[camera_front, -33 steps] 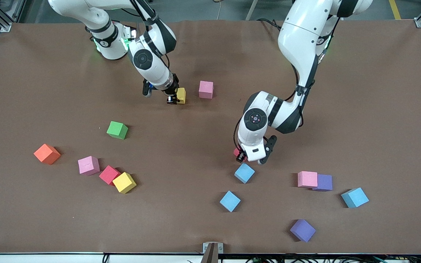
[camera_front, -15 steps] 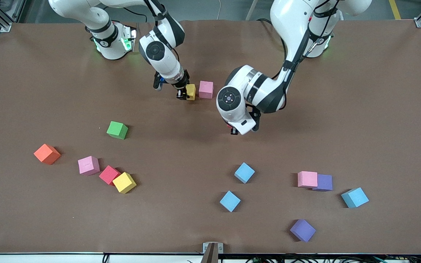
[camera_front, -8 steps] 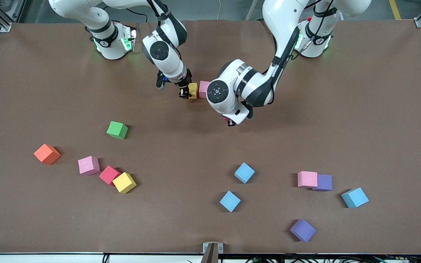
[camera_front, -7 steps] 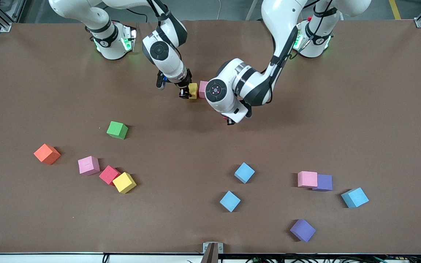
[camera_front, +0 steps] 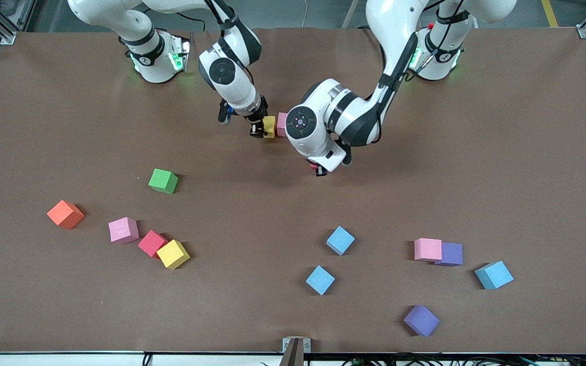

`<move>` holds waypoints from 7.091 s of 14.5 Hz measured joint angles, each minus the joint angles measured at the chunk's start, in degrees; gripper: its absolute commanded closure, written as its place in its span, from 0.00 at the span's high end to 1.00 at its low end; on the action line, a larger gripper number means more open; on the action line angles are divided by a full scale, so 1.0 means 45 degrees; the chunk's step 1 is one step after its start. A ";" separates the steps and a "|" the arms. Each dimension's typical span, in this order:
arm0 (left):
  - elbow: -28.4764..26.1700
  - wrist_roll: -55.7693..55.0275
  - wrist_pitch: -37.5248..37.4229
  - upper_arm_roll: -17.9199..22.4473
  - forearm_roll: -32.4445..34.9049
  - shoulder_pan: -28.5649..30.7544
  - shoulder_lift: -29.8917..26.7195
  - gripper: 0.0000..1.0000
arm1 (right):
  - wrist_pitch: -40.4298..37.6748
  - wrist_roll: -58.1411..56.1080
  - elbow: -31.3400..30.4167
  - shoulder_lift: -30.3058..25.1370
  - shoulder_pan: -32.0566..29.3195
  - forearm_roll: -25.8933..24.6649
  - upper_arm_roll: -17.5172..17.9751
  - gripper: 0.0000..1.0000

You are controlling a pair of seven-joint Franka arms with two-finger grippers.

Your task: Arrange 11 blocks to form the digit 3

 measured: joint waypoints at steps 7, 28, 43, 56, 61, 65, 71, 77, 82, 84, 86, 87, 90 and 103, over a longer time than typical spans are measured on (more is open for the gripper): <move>0.0870 0.0267 -0.0015 0.0340 0.1213 0.1598 -0.1478 0.18 | 0.0012 0.0012 0.0080 0.0051 0.0167 0.0162 -0.0044 0.03; -0.3879 -0.2068 -0.0652 -0.1102 0.1271 0.2203 -0.5618 0.18 | -0.0776 -0.0081 0.0919 -0.0656 -0.0070 0.0169 -0.0296 1.00; -0.5178 -0.3299 0.3613 -0.4092 0.1659 0.2094 -0.3267 0.17 | -0.9660 -0.5027 0.5895 -0.0973 -0.4280 -0.5268 -0.0436 1.00; -0.5165 -0.4222 0.4562 -0.4521 0.2157 0.1279 -0.1815 0.17 | -0.7547 -1.6414 0.9270 0.2780 -0.7208 -0.6177 -0.1757 1.00; -0.5193 -0.4906 0.4556 -0.4528 0.2157 0.1128 -0.1601 0.17 | -0.6540 -1.8327 0.9283 0.3488 -0.8024 -0.6220 -0.1778 1.00; -0.5199 -0.4943 0.4593 -0.4524 0.2157 0.1129 -0.1423 0.17 | -0.5629 -1.8767 0.9315 0.4140 -0.8470 -0.6224 -0.1785 1.00; -0.5319 -0.4926 0.5115 -0.4616 0.2157 0.1125 -0.1425 0.17 | -0.5562 -1.8803 0.9743 0.4586 -0.8490 -0.6229 -0.1743 1.00; -0.5565 -0.4919 0.5339 -0.4794 0.2228 0.1098 -0.1477 0.17 | -0.5116 -1.9606 0.9784 0.4858 -0.8494 -0.6241 -0.2007 1.00; -0.5838 -0.4893 0.5508 -0.5037 0.2278 0.1096 -0.1599 0.17 | -0.5118 -2.0432 0.9785 0.4873 -0.8494 -0.6241 -0.2084 1.00; -0.5879 -0.4892 0.5520 -0.5088 0.2283 0.1095 -0.1611 0.18 | -0.5142 -2.0866 0.9776 0.4878 -0.8494 -0.6244 -0.2094 1.00; -0.5900 -0.4892 0.5529 -0.5098 0.2286 0.1095 -0.1615 0.18 | -0.5165 -2.1916 0.9753 0.4883 -0.8495 -0.6246 -0.2141 1.00; -0.5906 -0.4892 0.5532 -0.5098 0.2286 0.1095 -0.1616 0.18 | -0.5192 -2.2460 0.9739 0.4886 -0.8495 -0.6246 -0.2183 1.00; -0.5920 -0.4991 0.5535 -0.5099 0.2286 0.1095 -0.1616 0.18 | -0.5242 -2.3127 0.9691 0.4960 -0.8496 -0.6246 -0.2276 1.00; -0.5950 -0.5700 0.5201 -0.5108 0.2285 0.1016 -0.1618 0.18 | -0.6312 -2.0919 0.9691 0.5014 -0.8223 -0.6231 -0.2207 0.87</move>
